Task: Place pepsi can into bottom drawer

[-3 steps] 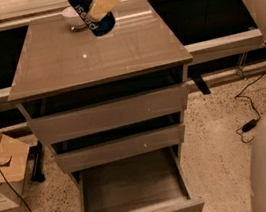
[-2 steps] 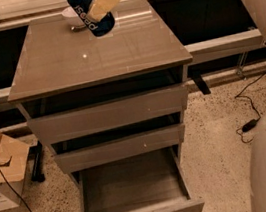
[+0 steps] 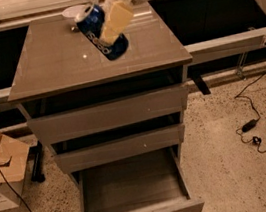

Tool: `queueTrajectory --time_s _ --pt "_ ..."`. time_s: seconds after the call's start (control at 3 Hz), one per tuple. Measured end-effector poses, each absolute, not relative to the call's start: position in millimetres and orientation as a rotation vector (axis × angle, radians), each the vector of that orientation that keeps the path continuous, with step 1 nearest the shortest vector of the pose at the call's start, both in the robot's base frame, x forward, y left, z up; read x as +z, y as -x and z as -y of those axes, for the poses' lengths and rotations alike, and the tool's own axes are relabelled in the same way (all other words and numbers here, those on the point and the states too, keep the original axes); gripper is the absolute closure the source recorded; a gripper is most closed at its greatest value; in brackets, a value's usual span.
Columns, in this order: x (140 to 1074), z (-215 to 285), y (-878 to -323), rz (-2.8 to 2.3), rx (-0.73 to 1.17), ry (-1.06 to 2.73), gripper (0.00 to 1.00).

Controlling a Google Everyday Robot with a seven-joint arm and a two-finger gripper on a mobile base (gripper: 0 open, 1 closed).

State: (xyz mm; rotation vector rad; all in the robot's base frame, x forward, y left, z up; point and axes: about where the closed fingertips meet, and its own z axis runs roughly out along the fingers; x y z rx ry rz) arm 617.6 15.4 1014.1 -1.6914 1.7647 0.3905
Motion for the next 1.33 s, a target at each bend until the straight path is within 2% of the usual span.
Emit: queueTrajectory --time_s 0.67,1.33 --pt "959 7 -541 -1.939 0.331 1.669 1.0" --pt "807 27 -526 -2.105 0.375 1.537 1.0"
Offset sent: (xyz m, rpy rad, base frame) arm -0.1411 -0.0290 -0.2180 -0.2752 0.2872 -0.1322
